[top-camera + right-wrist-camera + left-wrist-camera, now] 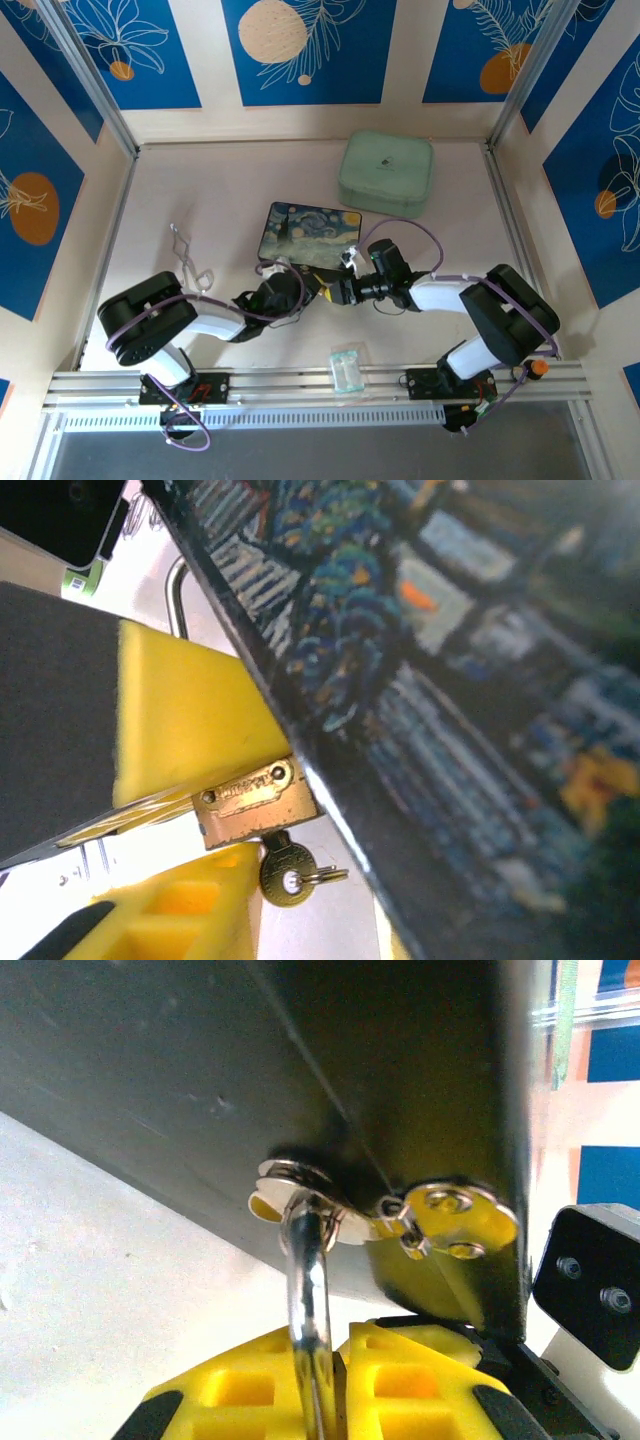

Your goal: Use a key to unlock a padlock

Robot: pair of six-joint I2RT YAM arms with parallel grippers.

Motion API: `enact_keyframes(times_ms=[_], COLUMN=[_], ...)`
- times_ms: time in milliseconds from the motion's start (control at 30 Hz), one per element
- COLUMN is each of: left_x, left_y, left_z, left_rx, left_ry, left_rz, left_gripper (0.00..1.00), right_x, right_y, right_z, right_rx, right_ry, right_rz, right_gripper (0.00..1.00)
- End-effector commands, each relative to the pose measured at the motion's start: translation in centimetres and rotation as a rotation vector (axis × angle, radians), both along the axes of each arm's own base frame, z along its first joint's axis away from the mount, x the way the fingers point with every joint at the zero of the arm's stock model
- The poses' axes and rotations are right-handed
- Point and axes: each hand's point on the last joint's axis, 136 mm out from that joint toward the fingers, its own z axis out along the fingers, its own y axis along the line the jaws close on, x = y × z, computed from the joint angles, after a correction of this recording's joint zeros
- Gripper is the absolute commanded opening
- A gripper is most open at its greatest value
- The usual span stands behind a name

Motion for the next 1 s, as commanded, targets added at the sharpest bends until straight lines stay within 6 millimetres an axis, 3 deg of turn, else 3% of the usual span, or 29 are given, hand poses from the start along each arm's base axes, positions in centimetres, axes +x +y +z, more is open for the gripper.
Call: enact_keyframes(times_ms=[0,467,633,833,967], left_x=[-1.0,-1.0,-1.3,-2.0,-2.6], left_y=[-0.3,0.5,1.1,2.0,3.3], left_z=[0.1,-0.7,-1.9,-3.7,-5.3], left_rx=[-0.018,0.031,0.131,0.266,0.369], left_ry=[0.004,0.014,0.030,0.072,0.101], left_rz=[-0.051,-0.030,-0.067,-0.153,-0.206], left_gripper=[0.00,0.00,0.00,0.01,0.06], right_x=[3.3,3.0,2.9,3.8,4.3], right_y=[-2.1,-2.0,-2.7,-5.1,-5.3], right_z=[-1.1,-0.9,0.9,4.1,4.4], right_rx=[-0.068,-0.101,-0.114,-0.171,-0.190], right_ry=[0.008,-0.045,-0.125,-0.229,-0.182], right_rz=[-0.174,-0.186,-0.243,-0.464,-0.480], right_gripper=[0.40,0.49,0.60,0.76,0.76])
